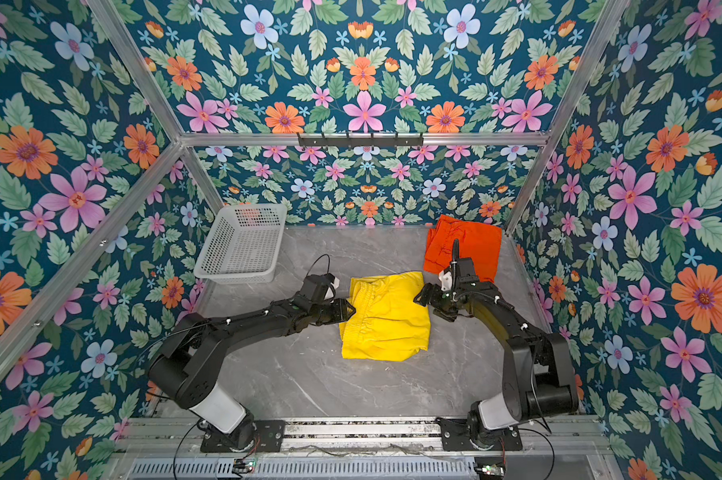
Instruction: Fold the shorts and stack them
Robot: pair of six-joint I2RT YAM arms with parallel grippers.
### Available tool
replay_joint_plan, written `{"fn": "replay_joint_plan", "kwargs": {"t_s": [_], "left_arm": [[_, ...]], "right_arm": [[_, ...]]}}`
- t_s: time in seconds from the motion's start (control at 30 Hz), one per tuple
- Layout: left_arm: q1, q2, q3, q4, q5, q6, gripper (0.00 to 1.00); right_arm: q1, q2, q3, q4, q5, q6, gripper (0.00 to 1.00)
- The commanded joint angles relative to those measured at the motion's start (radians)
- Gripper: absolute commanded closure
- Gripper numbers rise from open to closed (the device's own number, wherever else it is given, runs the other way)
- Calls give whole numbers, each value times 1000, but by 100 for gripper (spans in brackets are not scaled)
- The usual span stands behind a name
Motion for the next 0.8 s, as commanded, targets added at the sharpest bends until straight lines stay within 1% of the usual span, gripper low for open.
{"fn": "replay_joint_plan", "kwargs": {"t_s": [0.0,0.1,0.17,0.23,0.27,0.37,0.5,0.6,0.67,0.77], "left_arm": [[5,46,1,-42,-35,31,56],[7,80,-1,-33,-34,31,57],[7,88,-3,-24,-33,26,57],[6,78,-6,-17,-32,19,55],[6,70,-7,-17,-33,19,54],[6,12,-5,-32,-40,14,48],[16,-111,-23,-57,-60,-22,41],[36,-186,-65,-51,-39,-87,35],[38,-200,-94,-24,-6,-121,34],[38,-178,-131,21,38,-171,33]], "right_arm": [[-23,49,-26,102,-147,-38,20],[-23,107,-35,146,-201,-28,20],[-23,128,-39,151,-183,-27,20],[-23,133,-48,172,-203,-25,22],[-23,171,-53,180,-217,-21,23],[-23,184,-67,195,-230,-17,27],[-23,186,-70,186,-205,-23,28],[-23,184,-69,180,-191,-27,27],[-23,185,-71,181,-191,-28,27],[-20,183,-76,183,-198,-26,27]]}}
